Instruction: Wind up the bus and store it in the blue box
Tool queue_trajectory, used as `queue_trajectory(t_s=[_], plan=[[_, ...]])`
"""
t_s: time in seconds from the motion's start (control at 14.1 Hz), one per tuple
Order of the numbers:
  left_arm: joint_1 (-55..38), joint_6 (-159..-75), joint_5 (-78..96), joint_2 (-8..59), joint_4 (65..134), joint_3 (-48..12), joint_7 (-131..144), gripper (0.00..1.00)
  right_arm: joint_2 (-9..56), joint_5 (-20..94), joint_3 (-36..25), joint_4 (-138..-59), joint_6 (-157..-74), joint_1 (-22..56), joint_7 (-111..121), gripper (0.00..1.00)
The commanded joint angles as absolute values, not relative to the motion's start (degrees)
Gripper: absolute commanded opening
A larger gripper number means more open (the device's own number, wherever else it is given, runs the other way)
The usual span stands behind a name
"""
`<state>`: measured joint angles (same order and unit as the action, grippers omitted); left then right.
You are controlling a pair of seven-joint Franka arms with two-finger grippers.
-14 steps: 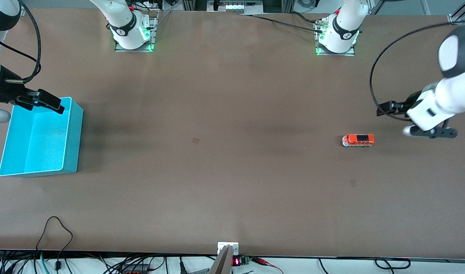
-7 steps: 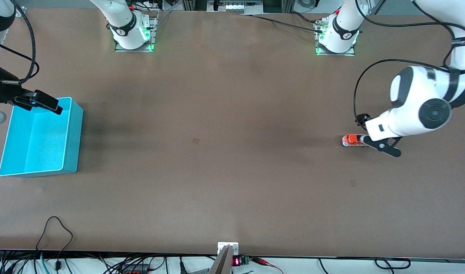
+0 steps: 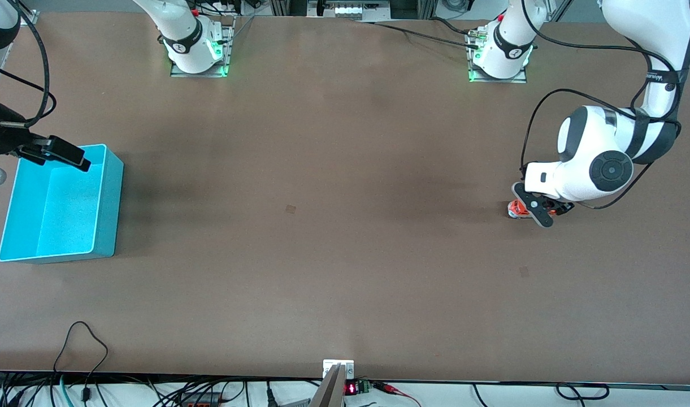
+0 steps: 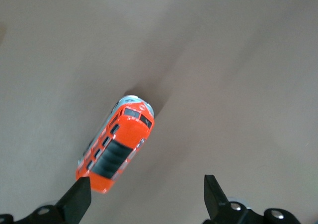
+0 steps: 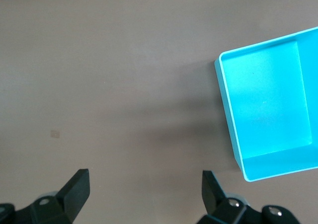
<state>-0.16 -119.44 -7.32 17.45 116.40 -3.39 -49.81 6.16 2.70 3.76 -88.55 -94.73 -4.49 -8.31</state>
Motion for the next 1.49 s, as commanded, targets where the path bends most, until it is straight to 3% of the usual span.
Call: queue_trajectory(t_s=[0.0,0.43,1.06,1.28,1.42], plan=[[0.52,-124.78,-10.45,18.28,118.03,-3.51,-61.31,1.0,6.06,4.04,3.87,-88.24,-94.83,-5.45,-7.38,1.0],[1.58,-137.8,-11.69,18.63,123.91,-3.34,-76.11,1.0,6.24,4.13,3.87,-88.24,-94.92,-6.42,-6.24,1.0],[4.74,-144.75,-12.92,21.44,126.3,-3.34,-76.11,1.0,6.5,5.36,3.87,-88.24,-94.92,-7.38,-6.06,1.0],[5.01,-146.5,-13.01,21.88,126.38,-3.34,-76.11,0.97,6.5,5.36,3.87,-88.24,-94.92,-7.38,-6.06,1.0],[5.1,-148.18,-12.92,22.67,127.35,-3.34,-76.11,0.9,6.5,5.36,3.87,-88.24,-94.75,-7.3,-6.06,1.0]])
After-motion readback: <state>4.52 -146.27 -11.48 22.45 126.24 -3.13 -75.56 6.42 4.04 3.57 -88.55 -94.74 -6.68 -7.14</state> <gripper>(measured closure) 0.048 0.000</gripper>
